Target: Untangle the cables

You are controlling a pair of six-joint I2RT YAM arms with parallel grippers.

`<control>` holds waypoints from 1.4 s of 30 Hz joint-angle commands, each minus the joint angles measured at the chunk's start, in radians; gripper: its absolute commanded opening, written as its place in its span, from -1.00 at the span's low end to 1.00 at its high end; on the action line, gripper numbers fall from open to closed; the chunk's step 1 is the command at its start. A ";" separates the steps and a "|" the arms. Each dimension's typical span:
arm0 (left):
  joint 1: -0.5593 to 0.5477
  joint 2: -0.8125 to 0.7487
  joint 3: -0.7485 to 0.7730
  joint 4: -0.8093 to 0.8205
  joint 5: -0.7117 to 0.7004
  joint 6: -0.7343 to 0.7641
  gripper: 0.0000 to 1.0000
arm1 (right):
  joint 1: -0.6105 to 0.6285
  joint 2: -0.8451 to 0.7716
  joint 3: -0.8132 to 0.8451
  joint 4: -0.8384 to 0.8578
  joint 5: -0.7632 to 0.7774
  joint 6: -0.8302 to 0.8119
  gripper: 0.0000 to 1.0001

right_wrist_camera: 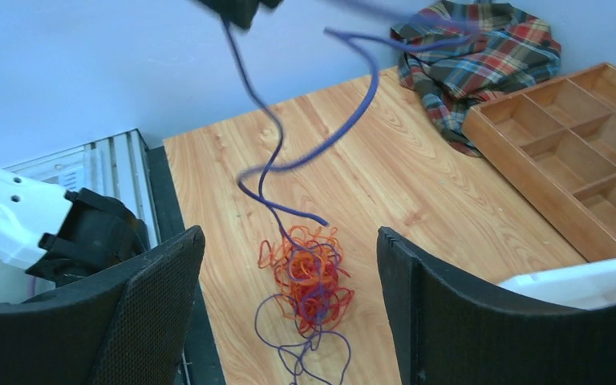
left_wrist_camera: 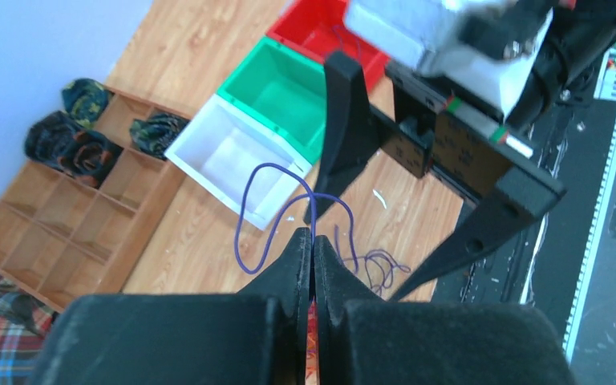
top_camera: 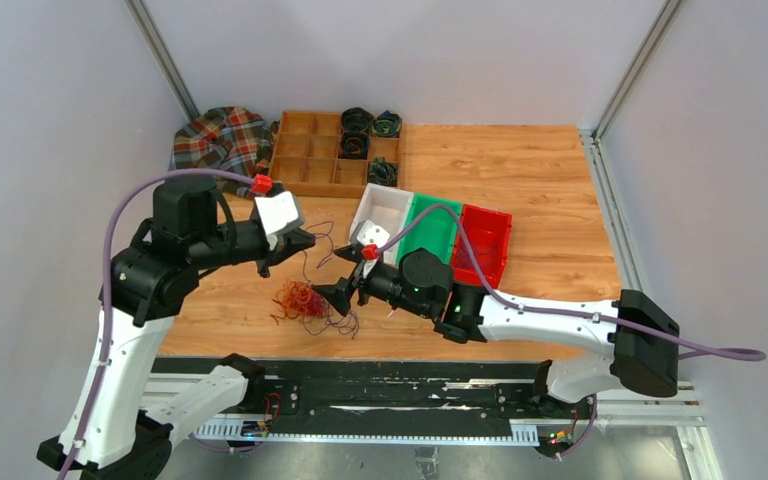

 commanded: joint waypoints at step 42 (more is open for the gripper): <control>0.004 -0.024 0.460 0.646 -0.317 -0.020 -0.99 | 0.019 0.602 0.057 0.280 0.203 0.286 0.36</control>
